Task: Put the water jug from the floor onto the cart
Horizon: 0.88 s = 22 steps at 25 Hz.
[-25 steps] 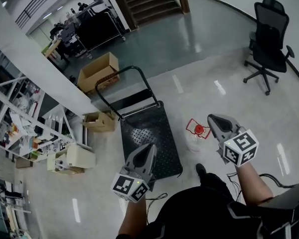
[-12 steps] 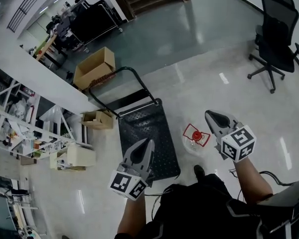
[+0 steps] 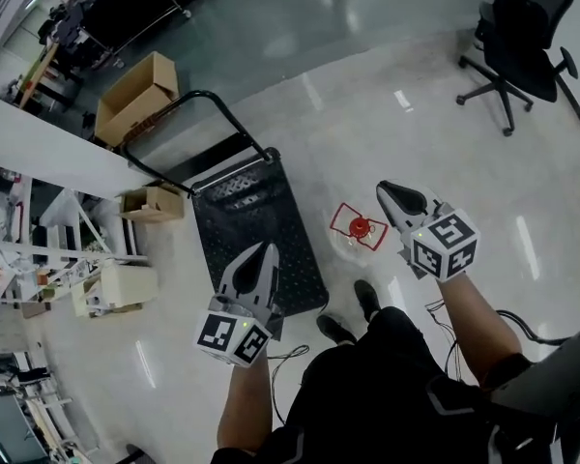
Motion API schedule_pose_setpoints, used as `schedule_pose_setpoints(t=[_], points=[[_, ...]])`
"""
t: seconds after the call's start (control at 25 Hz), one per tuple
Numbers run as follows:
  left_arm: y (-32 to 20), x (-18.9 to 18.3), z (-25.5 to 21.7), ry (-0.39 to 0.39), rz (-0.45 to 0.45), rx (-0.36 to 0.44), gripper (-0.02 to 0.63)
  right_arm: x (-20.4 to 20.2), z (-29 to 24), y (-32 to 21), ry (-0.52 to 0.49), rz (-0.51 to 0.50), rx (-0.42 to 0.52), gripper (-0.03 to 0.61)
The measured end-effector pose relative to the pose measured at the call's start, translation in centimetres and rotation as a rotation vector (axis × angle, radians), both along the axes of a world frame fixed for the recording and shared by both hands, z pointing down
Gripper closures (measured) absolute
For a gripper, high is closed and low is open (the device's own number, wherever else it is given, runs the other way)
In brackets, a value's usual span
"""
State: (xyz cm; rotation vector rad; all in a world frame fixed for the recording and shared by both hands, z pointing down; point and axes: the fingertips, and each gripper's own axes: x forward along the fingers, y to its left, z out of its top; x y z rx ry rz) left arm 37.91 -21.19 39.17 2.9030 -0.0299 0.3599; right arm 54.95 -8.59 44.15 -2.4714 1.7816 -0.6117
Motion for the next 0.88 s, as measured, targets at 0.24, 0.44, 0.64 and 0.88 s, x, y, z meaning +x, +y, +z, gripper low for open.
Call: schedule_pose_setpoints(t=[0.24,0.44,0.64,0.88], points=[[-1.6,2.2,9.4,-0.158,0.030,-0.093,0.618,2.6,10.1,-0.9,-0.144,0.068,-0.140,0.531],[-1.9,3.8,18.6,-0.303,0.053,-0.167,0.617,3.7,21.8,0.9,-0.359,0.157,-0.287,0.449],[-1.8,4.7,26.7,-0.410,0.061,-0.260,0.617,3.1,32.3,3.1,-0.553,0.245,-0.379,0.422],[-0.8,3.5,36.5,-0.623,0.071,-0.318,0.617,1.4,41.5,5.9,-0.630,0.317,-0.506,0.422]])
